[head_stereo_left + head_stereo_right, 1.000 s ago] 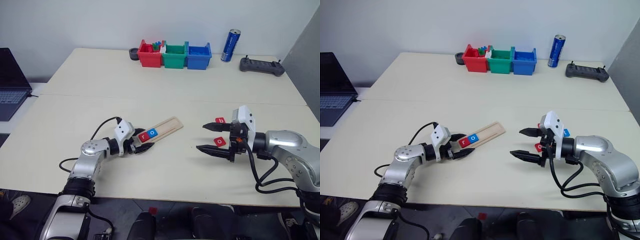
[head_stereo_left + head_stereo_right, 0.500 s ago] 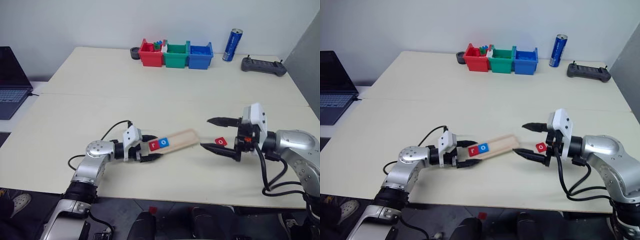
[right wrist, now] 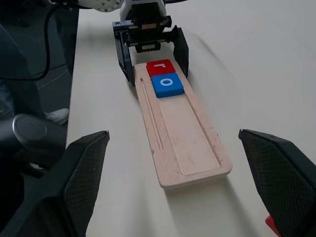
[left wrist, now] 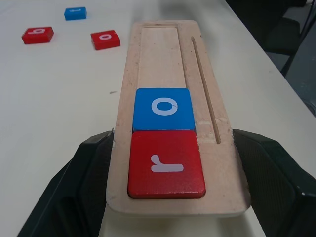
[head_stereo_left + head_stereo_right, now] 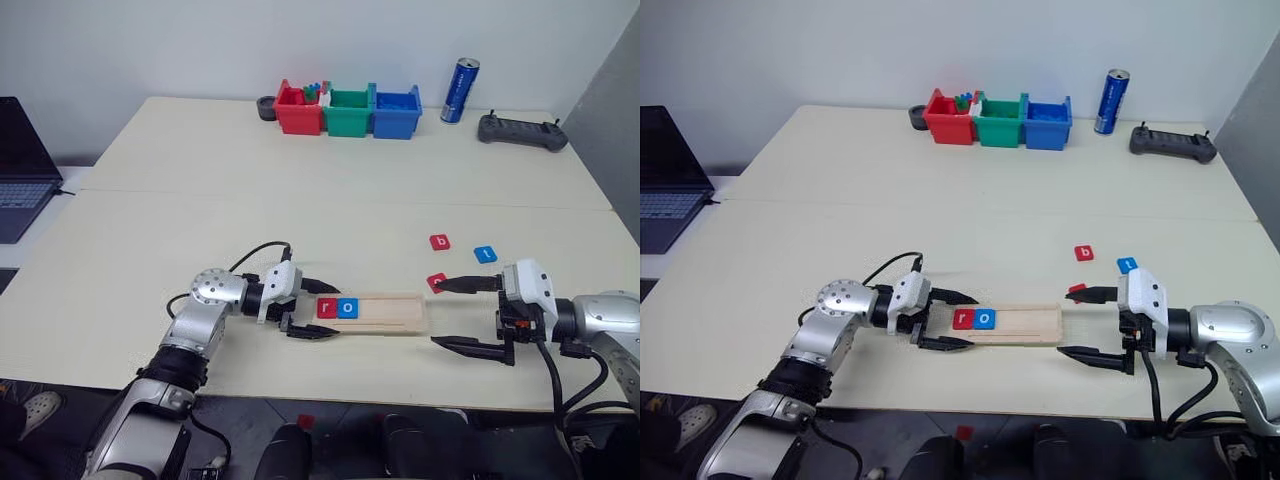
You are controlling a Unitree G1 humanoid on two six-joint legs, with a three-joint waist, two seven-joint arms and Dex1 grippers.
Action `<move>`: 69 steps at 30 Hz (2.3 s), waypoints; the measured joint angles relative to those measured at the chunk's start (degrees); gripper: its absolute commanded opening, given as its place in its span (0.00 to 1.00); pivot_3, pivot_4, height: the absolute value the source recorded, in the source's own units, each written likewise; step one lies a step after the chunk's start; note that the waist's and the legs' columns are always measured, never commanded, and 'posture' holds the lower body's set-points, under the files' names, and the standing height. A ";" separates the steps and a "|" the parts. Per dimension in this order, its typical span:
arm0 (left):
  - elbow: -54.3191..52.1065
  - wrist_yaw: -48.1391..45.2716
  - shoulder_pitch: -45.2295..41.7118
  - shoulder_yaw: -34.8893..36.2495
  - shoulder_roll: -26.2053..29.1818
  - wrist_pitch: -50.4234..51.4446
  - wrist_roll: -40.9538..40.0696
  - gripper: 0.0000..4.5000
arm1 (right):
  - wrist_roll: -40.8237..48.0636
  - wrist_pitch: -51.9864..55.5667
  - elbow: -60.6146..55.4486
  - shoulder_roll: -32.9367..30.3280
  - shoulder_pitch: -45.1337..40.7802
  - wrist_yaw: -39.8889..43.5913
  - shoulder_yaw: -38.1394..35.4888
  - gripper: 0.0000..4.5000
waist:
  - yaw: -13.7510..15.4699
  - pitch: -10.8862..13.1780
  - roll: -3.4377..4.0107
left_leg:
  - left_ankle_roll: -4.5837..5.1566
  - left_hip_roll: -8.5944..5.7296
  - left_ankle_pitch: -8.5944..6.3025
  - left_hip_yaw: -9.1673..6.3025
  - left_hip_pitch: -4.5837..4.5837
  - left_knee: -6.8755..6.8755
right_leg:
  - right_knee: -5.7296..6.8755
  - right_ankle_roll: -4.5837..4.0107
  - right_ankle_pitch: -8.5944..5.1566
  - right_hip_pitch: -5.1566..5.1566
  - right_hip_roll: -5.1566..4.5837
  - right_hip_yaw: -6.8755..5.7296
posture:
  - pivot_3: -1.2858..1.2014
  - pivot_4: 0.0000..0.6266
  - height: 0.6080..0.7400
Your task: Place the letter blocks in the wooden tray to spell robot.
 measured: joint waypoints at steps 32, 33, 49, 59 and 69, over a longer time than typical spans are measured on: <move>17.50 1.58 -7.57 -1.51 -7.79 -11.52 6.17 0.75 | -0.07 0.18 -0.13 0.05 0.54 -3.83 -0.60 1.00 | 0.00 0.00 -0.01 | 0.01 -0.03 0.00 -0.04 0.34 0.05 | 0.06 0.01 0.00 0.36 0.00 0.00 | 0.52 0.24 1.00; 17.66 1.66 -7.61 -1.51 -7.81 -11.64 6.19 0.75 | -0.08 0.18 -0.13 0.05 0.45 -3.83 -0.57 1.00 | 0.00 0.00 -0.01 | 0.01 -0.03 0.00 -0.04 0.35 0.05 | 0.06 0.01 0.00 0.38 0.00 0.00 | 0.52 0.24 1.00; 18.15 2.59 -8.13 -1.35 -7.79 -12.12 6.61 1.00 | -0.46 0.17 -0.12 0.90 0.03 -4.03 0.44 1.00 | 0.00 -0.01 0.00 | 0.01 -0.03 0.00 -0.04 0.38 0.05 | 0.07 0.01 0.00 0.40 0.00 0.01 | 0.52 0.24 1.00; 7.82 -2.08 -4.65 -0.39 -2.37 -4.40 3.43 1.00 | -0.99 0.14 -0.18 1.01 1.40 -4.84 0.24 1.00 | -0.35 -0.01 -0.01 | 0.01 0.02 0.00 -0.07 0.33 0.03 | 0.08 0.01 0.00 0.34 0.03 -0.01 | 0.52 0.24 1.00; -15.26 4.02 5.33 4.61 2.12 10.41 -4.14 1.00 | -1.67 2.91 -1.25 2.51 6.45 -13.40 -5.13 1.00 | -0.12 -0.01 0.00 | 0.01 0.06 0.00 -0.06 0.34 0.01 | 0.07 0.00 0.00 0.34 0.01 0.01 | 0.52 0.24 1.00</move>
